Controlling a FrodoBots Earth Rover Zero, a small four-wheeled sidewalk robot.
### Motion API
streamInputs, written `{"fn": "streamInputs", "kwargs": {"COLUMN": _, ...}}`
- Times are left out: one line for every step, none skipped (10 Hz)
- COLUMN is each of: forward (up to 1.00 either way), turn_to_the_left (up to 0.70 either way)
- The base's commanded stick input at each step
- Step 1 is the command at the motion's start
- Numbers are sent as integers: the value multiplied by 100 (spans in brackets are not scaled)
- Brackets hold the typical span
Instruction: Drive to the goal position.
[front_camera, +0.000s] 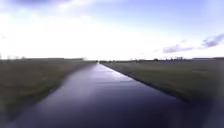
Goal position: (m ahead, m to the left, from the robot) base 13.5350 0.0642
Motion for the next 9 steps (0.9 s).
{"fn": "streamInputs", "kwargs": {"forward": 45, "turn_to_the_left": 0}}
{"fn": "streamInputs", "kwargs": {"forward": 45, "turn_to_the_left": 0}}
{"fn": "streamInputs", "kwargs": {"forward": 45, "turn_to_the_left": 0}}
{"fn": "streamInputs", "kwargs": {"forward": 45, "turn_to_the_left": 0}}
{"fn": "streamInputs", "kwargs": {"forward": 45, "turn_to_the_left": 0}}
{"fn": "streamInputs", "kwargs": {"forward": 45, "turn_to_the_left": 0}}
{"fn": "streamInputs", "kwargs": {"forward": 45, "turn_to_the_left": 0}}
{"fn": "streamInputs", "kwargs": {"forward": 45, "turn_to_the_left": 0}}
{"fn": "streamInputs", "kwargs": {"forward": 45, "turn_to_the_left": 0}}
